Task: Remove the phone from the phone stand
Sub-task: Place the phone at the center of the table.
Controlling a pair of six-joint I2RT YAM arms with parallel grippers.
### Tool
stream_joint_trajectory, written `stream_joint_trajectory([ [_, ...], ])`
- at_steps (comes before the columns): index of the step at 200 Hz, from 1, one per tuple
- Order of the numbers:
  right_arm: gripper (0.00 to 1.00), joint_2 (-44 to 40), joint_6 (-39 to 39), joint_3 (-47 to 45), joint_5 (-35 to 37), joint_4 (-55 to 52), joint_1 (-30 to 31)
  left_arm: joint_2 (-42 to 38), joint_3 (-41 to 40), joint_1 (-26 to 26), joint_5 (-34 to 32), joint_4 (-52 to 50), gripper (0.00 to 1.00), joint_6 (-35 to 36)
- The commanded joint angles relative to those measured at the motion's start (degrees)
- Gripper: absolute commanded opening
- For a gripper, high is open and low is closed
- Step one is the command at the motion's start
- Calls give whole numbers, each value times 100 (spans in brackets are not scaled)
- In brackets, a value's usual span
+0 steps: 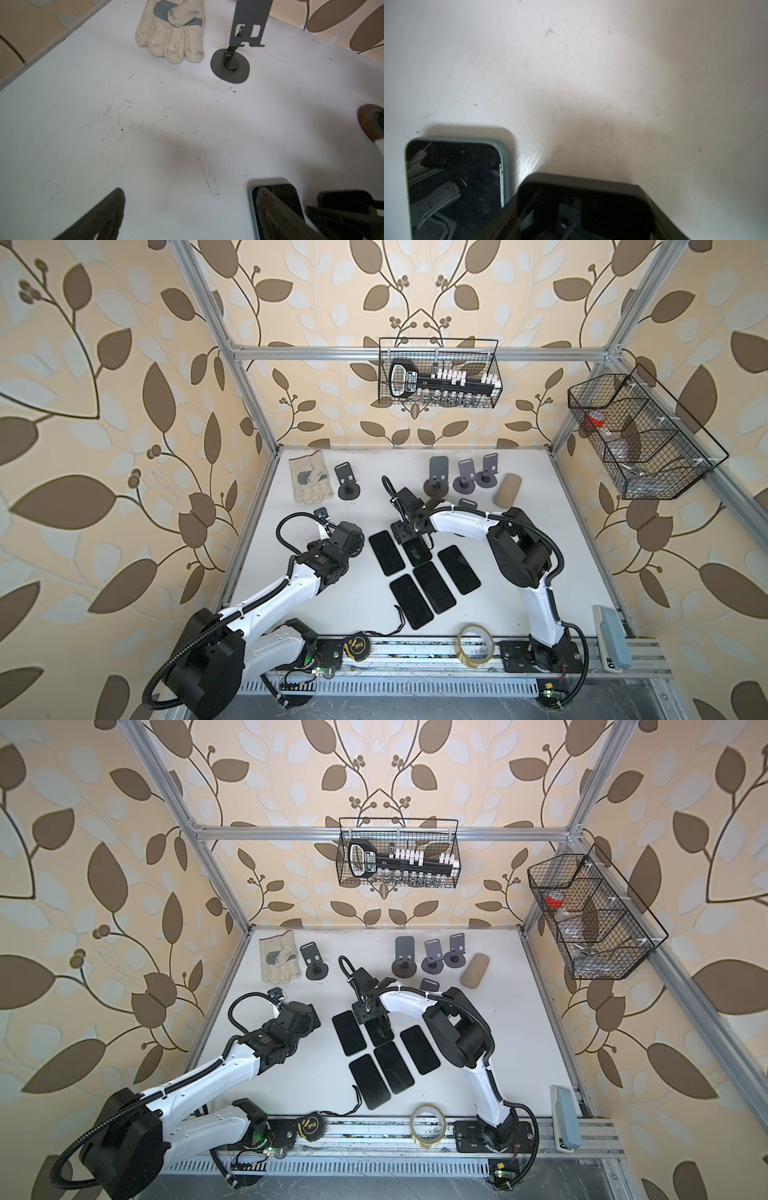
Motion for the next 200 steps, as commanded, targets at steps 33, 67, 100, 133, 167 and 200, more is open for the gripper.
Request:
stream_joint_trajectory([
  [33,60,229,-51,-195,264,275,-68,21,200,-38,-296,-92,99,-84],
  [67,64,229,4,-264,189,316,-86,8,200,-34,-300,-86,99,-85],
  [100,66,247,7,-246,137,302,-85,39,200,-37,-291,-87,99,-86],
  [133,67,263,-19,-207,194,231,-130,56,252,-35,-275,-129,99,-72],
  [167,69,282,-41,-186,137,147,-193,74,270,-40,-189,-137,99,-58],
  [200,70,343,-70,-150,128,58,-203,74,271,-42,-149,-137,99,-52],
])
